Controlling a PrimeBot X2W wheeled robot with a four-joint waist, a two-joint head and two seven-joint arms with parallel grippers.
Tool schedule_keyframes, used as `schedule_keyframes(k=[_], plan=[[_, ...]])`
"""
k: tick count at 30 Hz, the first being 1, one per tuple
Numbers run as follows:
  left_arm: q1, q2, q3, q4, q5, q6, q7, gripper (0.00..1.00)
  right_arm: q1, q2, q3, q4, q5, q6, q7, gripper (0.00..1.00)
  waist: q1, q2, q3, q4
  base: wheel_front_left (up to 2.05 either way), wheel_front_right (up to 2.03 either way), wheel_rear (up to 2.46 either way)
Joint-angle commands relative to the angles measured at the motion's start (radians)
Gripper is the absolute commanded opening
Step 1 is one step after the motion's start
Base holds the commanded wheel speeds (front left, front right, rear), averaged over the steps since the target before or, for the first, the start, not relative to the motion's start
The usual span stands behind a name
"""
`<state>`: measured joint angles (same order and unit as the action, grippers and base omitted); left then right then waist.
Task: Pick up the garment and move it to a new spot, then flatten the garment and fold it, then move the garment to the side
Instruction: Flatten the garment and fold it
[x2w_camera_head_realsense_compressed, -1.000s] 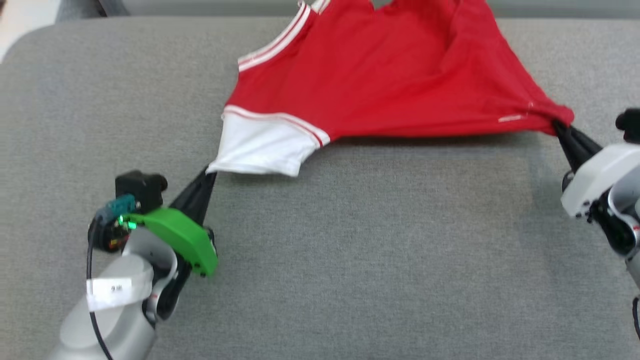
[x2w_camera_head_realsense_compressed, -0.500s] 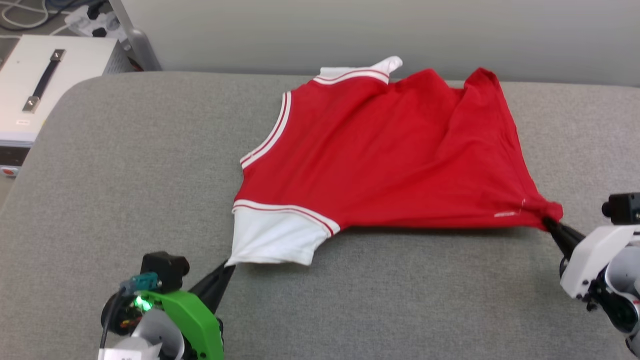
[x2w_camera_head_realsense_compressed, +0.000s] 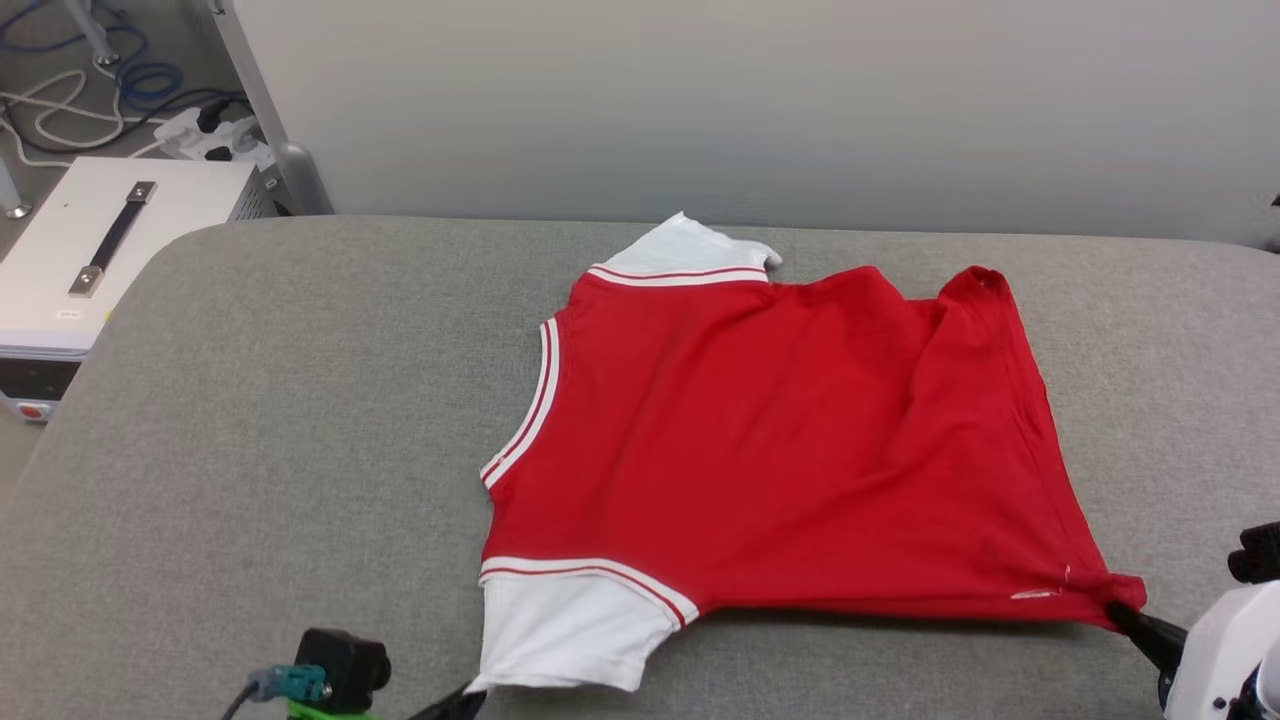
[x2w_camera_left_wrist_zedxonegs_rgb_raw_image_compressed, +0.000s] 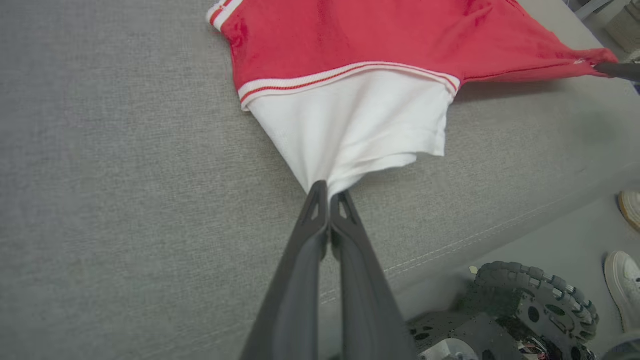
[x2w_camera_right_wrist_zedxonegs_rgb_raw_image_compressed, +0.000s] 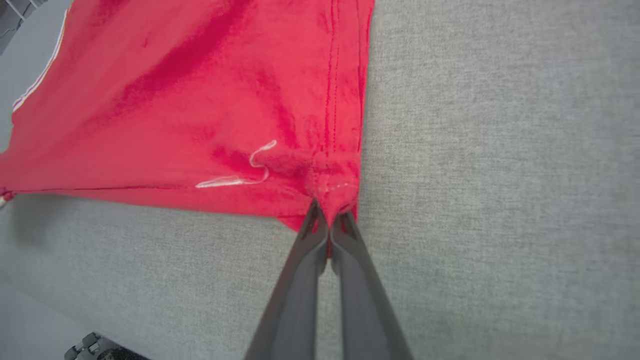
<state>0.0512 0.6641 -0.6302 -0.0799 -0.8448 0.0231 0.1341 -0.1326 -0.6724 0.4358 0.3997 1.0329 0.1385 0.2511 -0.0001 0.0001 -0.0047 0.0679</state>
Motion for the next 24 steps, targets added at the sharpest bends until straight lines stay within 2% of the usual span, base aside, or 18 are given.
schedule_keyframes(k=[1, 7, 13, 24], plan=[[0.033, 0.016, -0.007, -0.018, -0.016, 0.001, 0.017, 0.00, 0.035, -0.001, -0.024, -0.021, 0.004, -0.008, 0.018, 0.00, 0.0001, -0.0001, -0.018, -0.006, 0.00, 0.00, 0.00], [0.101, 0.055, -0.034, -0.098, -0.059, 0.004, 0.082, 0.00, 0.180, 0.022, -0.143, -0.127, -0.036, -0.008, 0.110, 0.00, 0.0001, -0.0001, -0.035, -0.014, 0.00, 0.00, 0.00], [0.097, 0.060, -0.007, -0.132, -0.053, 0.019, 0.048, 0.00, 0.273, 0.084, -0.276, -0.259, -0.111, -0.008, 0.152, 0.00, 0.0001, -0.0001, -0.031, -0.020, 0.00, 0.00, 0.00], [-0.073, 0.026, 0.058, -0.128, 0.009, 0.035, -0.004, 0.00, 0.249, 0.177, -0.427, -0.439, -0.239, -0.008, 0.240, 0.00, 0.0001, -0.0001, 0.050, -0.033, 0.00, 0.00, 0.00]])
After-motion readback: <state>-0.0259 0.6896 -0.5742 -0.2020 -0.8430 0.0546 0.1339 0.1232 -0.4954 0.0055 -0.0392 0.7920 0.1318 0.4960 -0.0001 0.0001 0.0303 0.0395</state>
